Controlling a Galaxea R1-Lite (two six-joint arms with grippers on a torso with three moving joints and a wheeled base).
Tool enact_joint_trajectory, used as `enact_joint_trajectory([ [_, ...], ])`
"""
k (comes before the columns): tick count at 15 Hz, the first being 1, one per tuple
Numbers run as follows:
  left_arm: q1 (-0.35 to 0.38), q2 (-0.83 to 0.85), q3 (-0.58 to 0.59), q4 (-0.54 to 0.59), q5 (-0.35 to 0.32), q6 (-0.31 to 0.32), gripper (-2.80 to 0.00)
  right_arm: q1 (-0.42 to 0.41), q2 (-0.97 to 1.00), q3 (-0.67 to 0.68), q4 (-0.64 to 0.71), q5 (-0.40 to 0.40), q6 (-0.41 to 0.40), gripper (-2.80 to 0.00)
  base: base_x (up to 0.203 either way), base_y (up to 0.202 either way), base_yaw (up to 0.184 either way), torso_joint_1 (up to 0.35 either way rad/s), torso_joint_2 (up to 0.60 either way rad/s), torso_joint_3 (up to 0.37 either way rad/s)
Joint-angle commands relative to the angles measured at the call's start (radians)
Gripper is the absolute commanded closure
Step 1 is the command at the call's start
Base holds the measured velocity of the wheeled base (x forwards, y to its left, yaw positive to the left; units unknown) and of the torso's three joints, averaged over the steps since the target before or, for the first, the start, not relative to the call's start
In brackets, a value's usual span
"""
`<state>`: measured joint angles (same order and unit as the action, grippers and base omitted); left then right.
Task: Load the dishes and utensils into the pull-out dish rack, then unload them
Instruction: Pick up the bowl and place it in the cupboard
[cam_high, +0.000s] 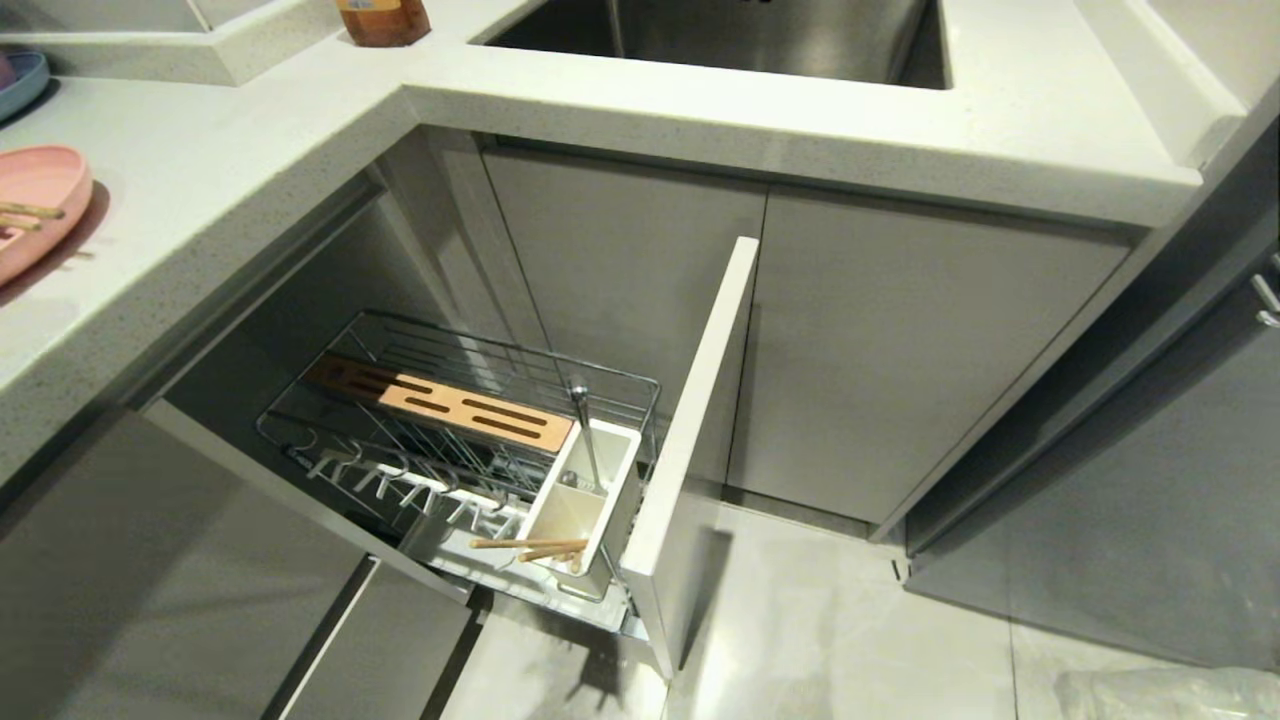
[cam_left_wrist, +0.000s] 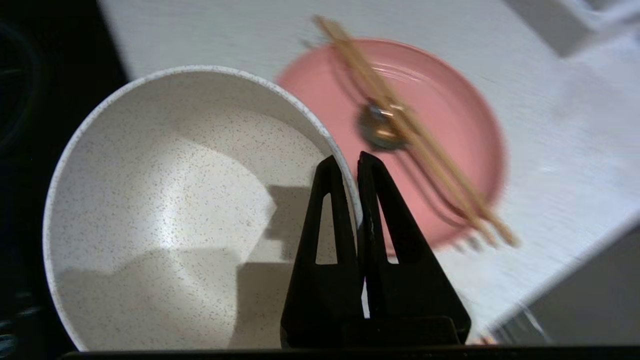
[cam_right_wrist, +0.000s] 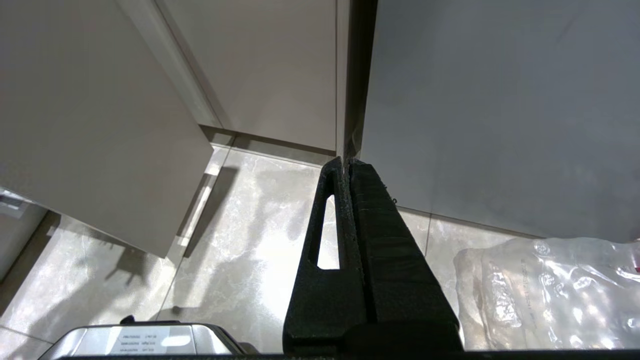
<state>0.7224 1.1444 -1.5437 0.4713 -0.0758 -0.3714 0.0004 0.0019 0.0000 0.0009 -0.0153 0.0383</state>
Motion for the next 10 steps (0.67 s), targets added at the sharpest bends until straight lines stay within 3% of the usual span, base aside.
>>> enact_joint_trajectory([
  [1,-0.116,-0.029,-0.022,0.006,0.019,-0.013,0.0,0.0,0.0,0.003,0.0,0.0,0.0,0.0,0.0,0.0,0.0,0.0,0.0,0.0],
  [4,-0.367,-0.05,-0.044,0.005,0.104,-0.06,0.0,0.0,0.0,0.003,0.0,0.0,0.0,0.0,0.0,0.0,0.0,0.0,0.0,0.0],
  [6,-0.507,-0.061,-0.045,-0.032,0.122,-0.109,0.0,0.0,0.0,0.002,-0.001,0.0,0.0,0.0,0.0,0.0,0.0,0.0,0.0,0.0],
  [8,-0.642,-0.069,-0.034,-0.13,0.131,-0.184,0.0,0.0,0.0,0.002,0.0,-0.001,0.0,0.0,0.0,0.0,0.0,0.0,0.0,0.0],
  [10,-0.733,-0.071,0.004,-0.252,0.135,-0.27,0.0,0.001,0.0,0.002,0.001,0.0,0.0,0.0,0.0,0.0,0.0,0.0,0.0,0.0],
])
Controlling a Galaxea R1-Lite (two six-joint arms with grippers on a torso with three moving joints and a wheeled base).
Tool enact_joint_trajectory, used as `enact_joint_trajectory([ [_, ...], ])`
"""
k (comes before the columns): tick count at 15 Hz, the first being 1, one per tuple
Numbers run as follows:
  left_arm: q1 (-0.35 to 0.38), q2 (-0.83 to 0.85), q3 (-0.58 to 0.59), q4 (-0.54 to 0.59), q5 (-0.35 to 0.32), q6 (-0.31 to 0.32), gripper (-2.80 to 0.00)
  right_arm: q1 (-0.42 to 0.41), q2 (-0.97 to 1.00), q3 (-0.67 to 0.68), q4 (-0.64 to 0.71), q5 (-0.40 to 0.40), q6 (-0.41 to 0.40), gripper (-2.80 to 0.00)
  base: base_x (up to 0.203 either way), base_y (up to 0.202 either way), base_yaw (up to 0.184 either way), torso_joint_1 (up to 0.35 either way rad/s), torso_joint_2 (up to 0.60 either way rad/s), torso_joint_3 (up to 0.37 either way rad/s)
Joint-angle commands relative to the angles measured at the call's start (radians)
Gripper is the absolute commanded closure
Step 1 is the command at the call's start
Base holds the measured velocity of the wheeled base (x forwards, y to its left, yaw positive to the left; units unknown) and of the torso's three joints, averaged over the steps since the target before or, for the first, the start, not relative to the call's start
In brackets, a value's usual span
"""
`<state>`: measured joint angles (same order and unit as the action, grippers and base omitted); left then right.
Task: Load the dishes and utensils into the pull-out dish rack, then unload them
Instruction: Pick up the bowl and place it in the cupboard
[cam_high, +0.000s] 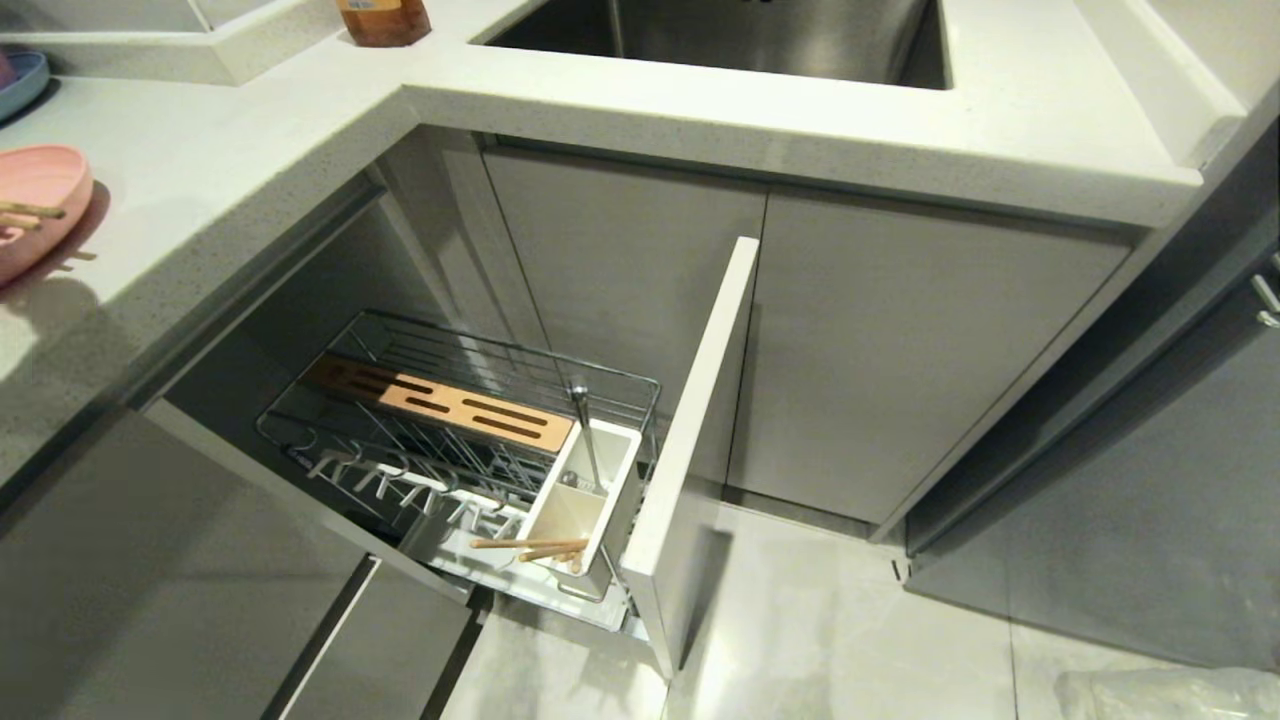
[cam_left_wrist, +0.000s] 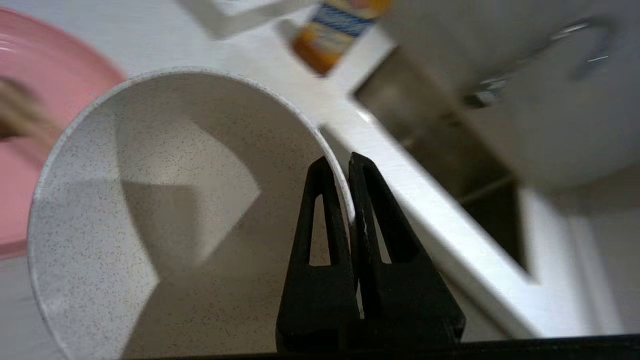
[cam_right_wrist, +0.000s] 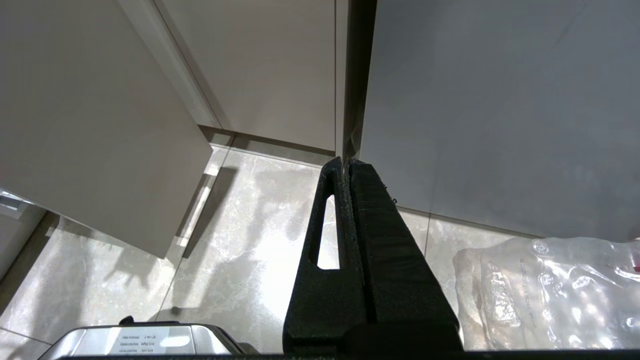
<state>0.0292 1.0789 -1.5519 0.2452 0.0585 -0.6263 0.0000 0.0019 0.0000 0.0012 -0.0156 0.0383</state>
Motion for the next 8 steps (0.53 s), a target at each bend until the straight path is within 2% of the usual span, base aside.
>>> enact_joint_trajectory([
  [1,-0.068,-0.004,0.032,-0.064,0.0,-0.04,0.0,0.0,0.0,0.003,0.0,0.0,0.0,0.0,0.0,0.0,0.0,0.0,0.0,0.0],
  [4,-0.196,0.006,0.099,-0.193,0.001,-0.099,0.0,0.001,0.0,0.003,-0.001,0.0,0.0,0.0,0.0,0.0,0.0,0.0,0.0,0.0],
  [6,-0.275,0.016,0.17,-0.275,0.002,-0.16,0.0,0.002,0.0,0.003,0.0,0.0,0.0,0.0,0.0,0.0,0.0,0.0,0.0,0.0],
  [8,-0.344,0.021,0.236,-0.325,0.003,-0.192,0.0,0.0,0.0,0.003,0.0,0.0,0.0,0.0,0.0,0.0,0.0,0.0,0.0,0.0],
])
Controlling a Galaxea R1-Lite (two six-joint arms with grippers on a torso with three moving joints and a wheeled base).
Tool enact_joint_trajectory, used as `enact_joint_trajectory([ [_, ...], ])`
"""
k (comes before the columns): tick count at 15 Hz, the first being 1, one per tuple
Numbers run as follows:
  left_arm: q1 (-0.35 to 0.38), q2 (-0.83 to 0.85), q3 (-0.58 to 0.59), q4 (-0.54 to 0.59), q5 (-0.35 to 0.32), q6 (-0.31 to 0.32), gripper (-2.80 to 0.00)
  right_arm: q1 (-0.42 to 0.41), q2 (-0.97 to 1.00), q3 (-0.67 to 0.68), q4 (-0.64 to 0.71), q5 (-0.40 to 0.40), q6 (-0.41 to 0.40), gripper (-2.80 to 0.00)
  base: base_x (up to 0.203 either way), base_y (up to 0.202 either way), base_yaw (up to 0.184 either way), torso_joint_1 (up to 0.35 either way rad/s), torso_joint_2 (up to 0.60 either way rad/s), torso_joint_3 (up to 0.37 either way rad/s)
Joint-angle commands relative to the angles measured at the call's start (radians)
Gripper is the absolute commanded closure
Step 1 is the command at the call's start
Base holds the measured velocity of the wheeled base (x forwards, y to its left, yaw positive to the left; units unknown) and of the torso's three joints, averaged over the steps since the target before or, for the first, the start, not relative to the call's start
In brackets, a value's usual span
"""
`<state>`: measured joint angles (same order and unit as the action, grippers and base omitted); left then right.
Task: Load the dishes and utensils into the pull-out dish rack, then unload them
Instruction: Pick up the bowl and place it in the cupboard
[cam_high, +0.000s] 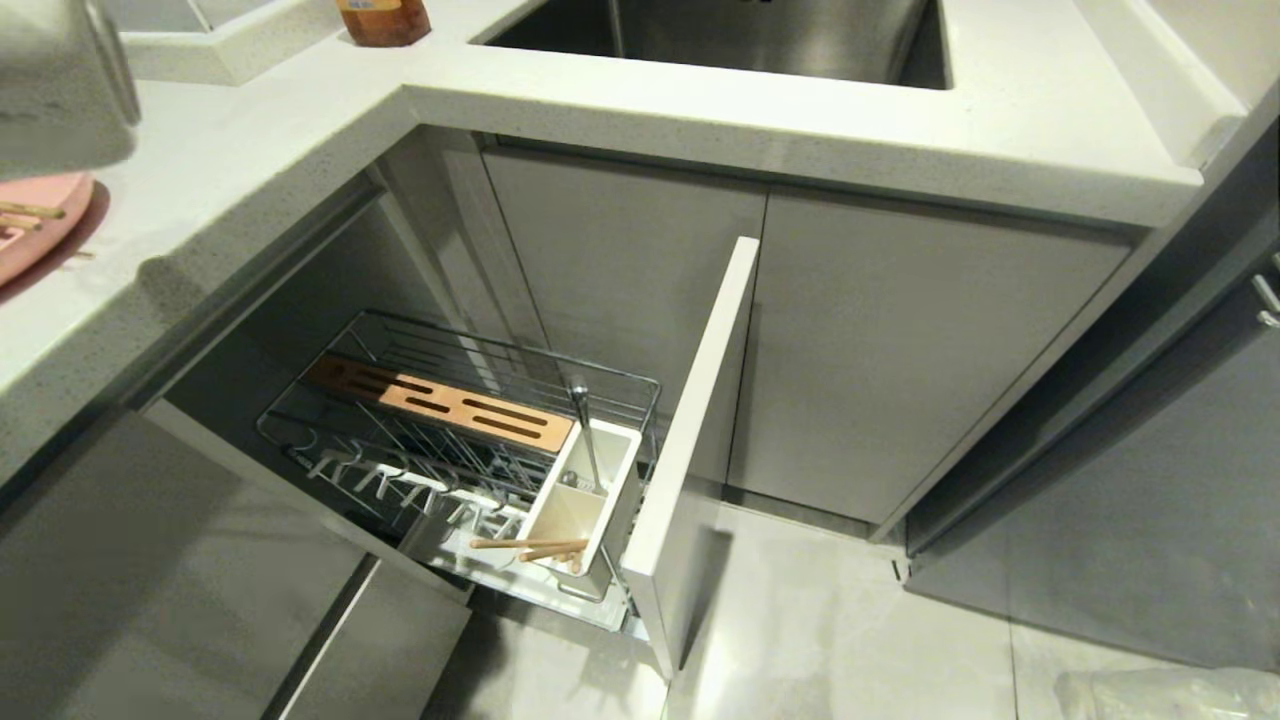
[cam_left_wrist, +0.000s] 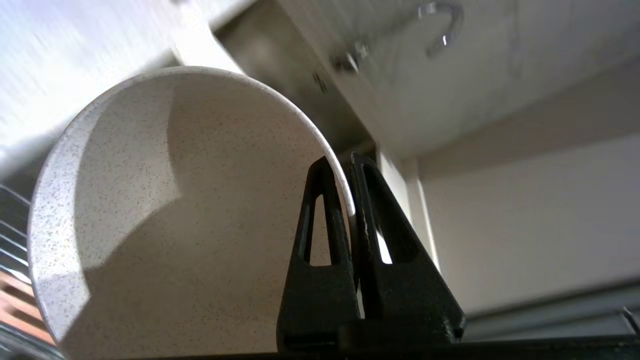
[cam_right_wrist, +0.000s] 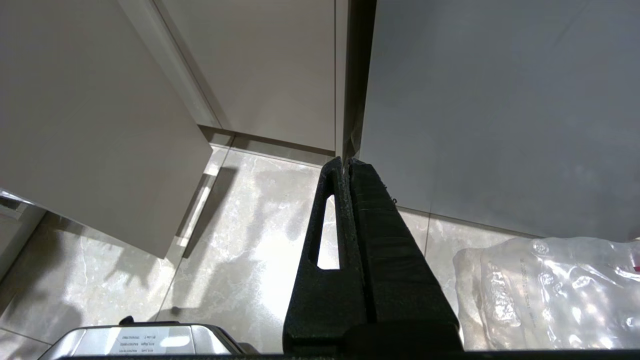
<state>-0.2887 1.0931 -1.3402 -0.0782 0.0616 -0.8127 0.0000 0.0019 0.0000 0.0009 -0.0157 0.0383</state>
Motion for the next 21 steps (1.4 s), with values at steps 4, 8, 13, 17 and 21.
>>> enact_joint_trajectory([
  [4,-0.16,0.042,0.168,-0.137,0.052,-0.011,0.0,0.001,0.0,0.002,0.0,0.0,0.0,0.0,0.0,0.0,0.0,0.0,0.0,0.0],
  [8,-0.253,0.136,0.309,-0.302,0.167,-0.005,0.0,0.001,0.0,0.003,0.0,0.0,0.0,0.0,0.0,0.0,0.0,0.0,0.0,0.0],
  [13,-0.32,0.316,0.436,-0.628,0.355,0.002,0.0,0.001,0.0,0.002,0.0,0.0,0.0,0.0,0.0,0.0,0.0,0.0,0.0,0.0],
  [17,-0.299,0.412,0.488,-0.808,0.385,0.003,0.0,0.0,0.0,0.003,0.001,0.0,0.0,0.0,0.0,0.0,0.0,0.0,0.0,0.0],
  [21,-0.29,0.569,0.519,-1.028,0.468,0.037,0.0,0.0,0.0,0.003,0.0,-0.001,0.0,0.0,0.0,0.0,0.0,0.0,0.0,0.0],
])
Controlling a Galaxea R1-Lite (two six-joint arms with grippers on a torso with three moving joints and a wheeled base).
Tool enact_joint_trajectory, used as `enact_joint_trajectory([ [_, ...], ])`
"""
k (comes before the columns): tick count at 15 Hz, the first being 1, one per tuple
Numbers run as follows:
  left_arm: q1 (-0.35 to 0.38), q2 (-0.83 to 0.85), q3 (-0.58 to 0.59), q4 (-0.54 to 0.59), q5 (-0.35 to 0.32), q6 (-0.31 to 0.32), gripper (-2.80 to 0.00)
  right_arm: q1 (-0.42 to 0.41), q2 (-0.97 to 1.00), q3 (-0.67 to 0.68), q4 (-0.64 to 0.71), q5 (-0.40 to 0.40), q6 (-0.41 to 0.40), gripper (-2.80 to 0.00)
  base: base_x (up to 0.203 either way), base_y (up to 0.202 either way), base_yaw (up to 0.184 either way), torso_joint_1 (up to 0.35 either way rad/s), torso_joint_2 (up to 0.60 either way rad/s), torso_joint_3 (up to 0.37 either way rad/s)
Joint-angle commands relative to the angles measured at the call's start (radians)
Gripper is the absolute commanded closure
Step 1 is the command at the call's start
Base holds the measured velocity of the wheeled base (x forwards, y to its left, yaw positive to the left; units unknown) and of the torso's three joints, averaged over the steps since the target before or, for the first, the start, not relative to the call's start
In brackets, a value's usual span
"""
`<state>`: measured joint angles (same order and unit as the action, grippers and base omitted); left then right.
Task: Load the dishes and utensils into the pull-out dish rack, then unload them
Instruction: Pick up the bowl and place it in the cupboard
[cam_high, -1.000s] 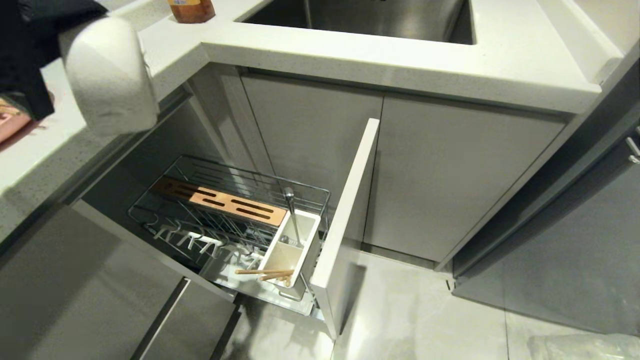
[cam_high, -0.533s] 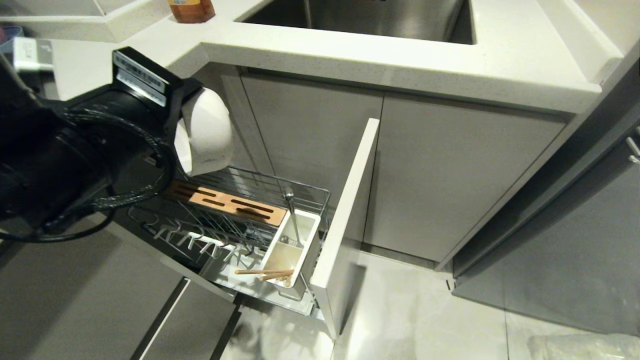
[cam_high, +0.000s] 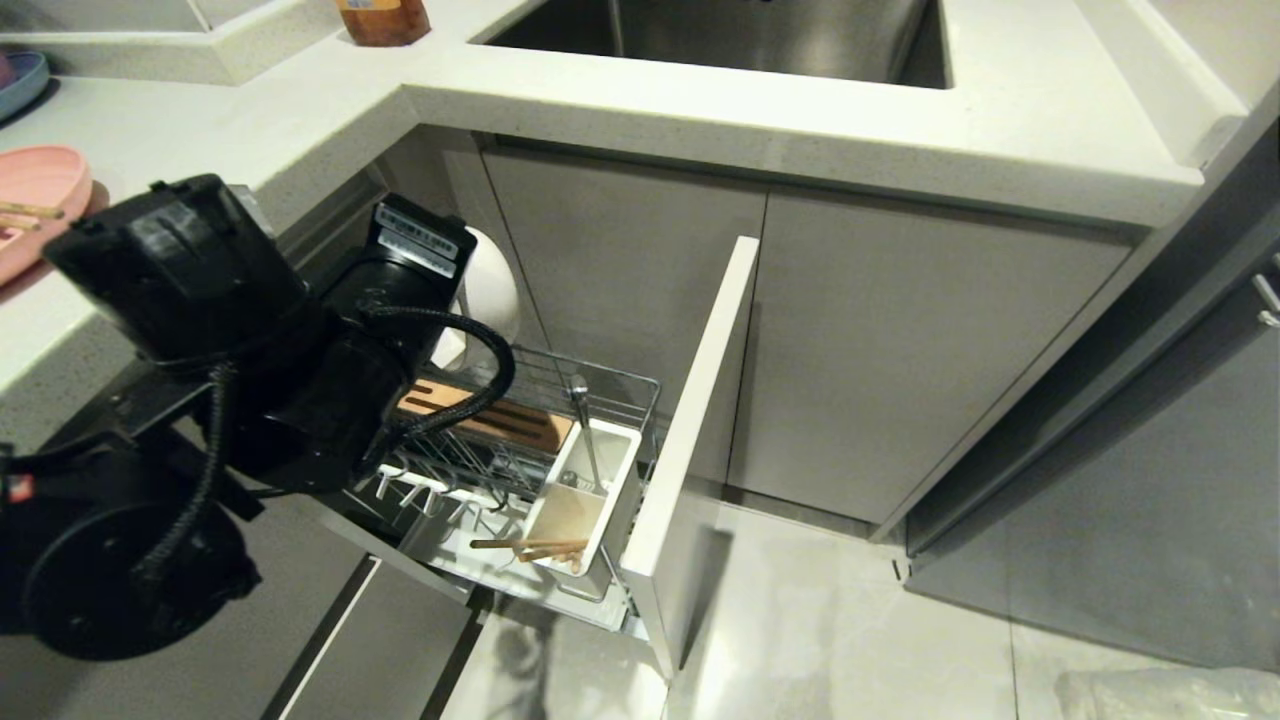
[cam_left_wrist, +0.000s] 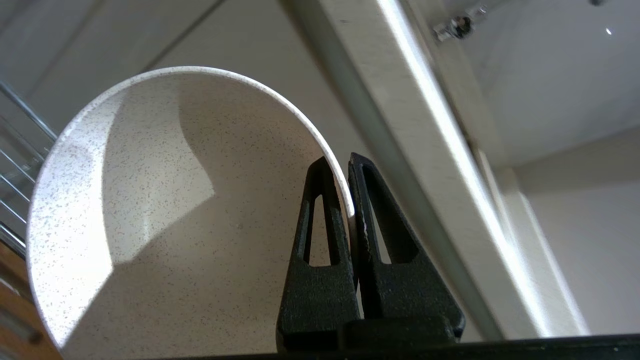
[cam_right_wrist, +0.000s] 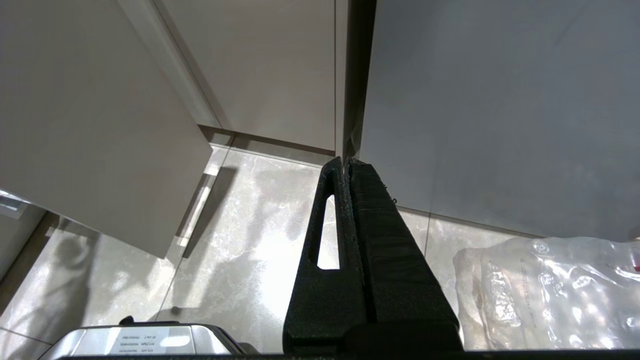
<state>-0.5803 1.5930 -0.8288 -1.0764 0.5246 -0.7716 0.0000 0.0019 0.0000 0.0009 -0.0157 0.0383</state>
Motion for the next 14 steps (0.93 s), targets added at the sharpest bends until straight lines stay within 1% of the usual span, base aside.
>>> enact_joint_trajectory([
  [1,0.008,0.107,0.011,-0.076,0.019,0.004,0.0,0.0,0.0,0.002,0.0,0.0,0.0,0.0,0.0,0.0,0.0,0.0,0.0,0.0],
  [3,0.029,0.187,0.011,-0.187,0.043,0.011,0.0,0.0,0.0,0.003,0.001,0.0,0.0,0.0,0.0,0.0,0.0,0.0,0.0,0.0],
  [5,0.05,0.244,0.01,-0.236,0.05,0.009,0.0,0.0,0.0,0.003,0.001,0.0,0.0,0.0,0.0,0.0,0.0,0.0,0.0,0.0],
  [7,0.067,0.286,0.004,-0.26,0.052,-0.005,0.0,0.002,0.0,0.002,0.0,0.0,0.0,0.0,0.0,0.0,0.0,0.0,0.0,0.0],
  [9,0.09,0.315,-0.003,-0.279,0.046,-0.055,0.0,0.0,0.0,0.003,0.0,-0.001,0.0,0.0,0.0,0.0,0.0,0.0,0.0,0.0],
  [12,0.105,0.353,-0.023,-0.282,0.042,-0.07,0.0,0.001,0.0,0.002,0.0,0.0,0.0,0.0,0.0,0.0,0.0,0.0,0.0,0.0],
  [14,0.112,0.371,-0.029,-0.304,0.017,-0.083,0.0,0.001,0.0,0.003,0.0,0.0,0.0,0.0,0.0,0.0,0.0,0.0,0.0,0.0],
])
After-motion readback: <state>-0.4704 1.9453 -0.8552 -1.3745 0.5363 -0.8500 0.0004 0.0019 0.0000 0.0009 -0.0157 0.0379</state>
